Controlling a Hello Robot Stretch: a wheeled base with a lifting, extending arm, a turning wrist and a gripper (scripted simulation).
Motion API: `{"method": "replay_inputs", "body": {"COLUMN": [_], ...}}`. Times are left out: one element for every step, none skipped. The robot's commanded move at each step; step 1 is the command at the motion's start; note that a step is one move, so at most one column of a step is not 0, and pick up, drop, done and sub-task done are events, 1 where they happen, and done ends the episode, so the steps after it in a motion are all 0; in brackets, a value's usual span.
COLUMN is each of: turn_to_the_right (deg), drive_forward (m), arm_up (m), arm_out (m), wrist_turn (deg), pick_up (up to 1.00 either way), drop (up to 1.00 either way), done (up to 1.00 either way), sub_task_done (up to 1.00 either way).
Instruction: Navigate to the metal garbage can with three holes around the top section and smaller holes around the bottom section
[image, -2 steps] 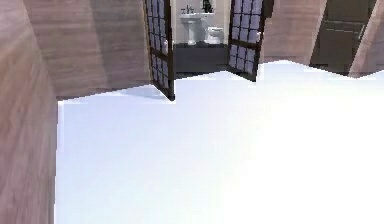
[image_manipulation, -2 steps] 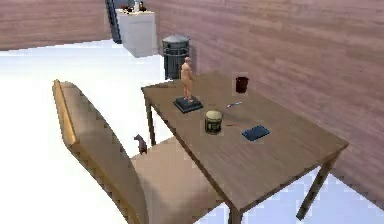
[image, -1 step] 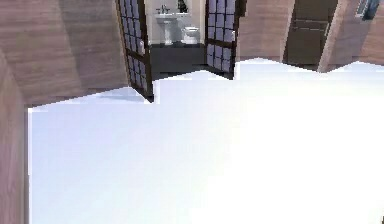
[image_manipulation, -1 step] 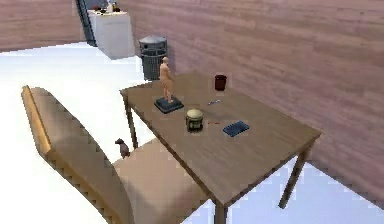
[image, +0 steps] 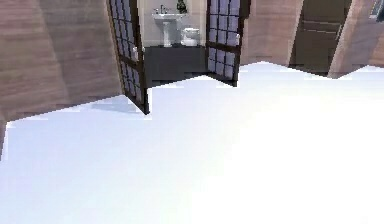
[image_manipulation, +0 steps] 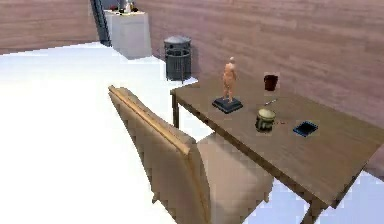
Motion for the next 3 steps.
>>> {"method": "replay_inputs", "body": {"turn_to_the_right": [-27.0, 0.0, 45.0], "drive_forward": [0.00, 0.15, 0.00], "arm_up": [0.00, 0.00, 0.00], "arm_out": [0.00, 0.00, 0.00], "wrist_turn": [0.0, 0.0, 0.0], "pick_up": [0.00, 0.00, 0.00], "drop": [0.00, 0.00, 0.00], "done": [0.00, 0.00, 0.00], "sub_task_done": [0.00, 0.00, 0.00]}}
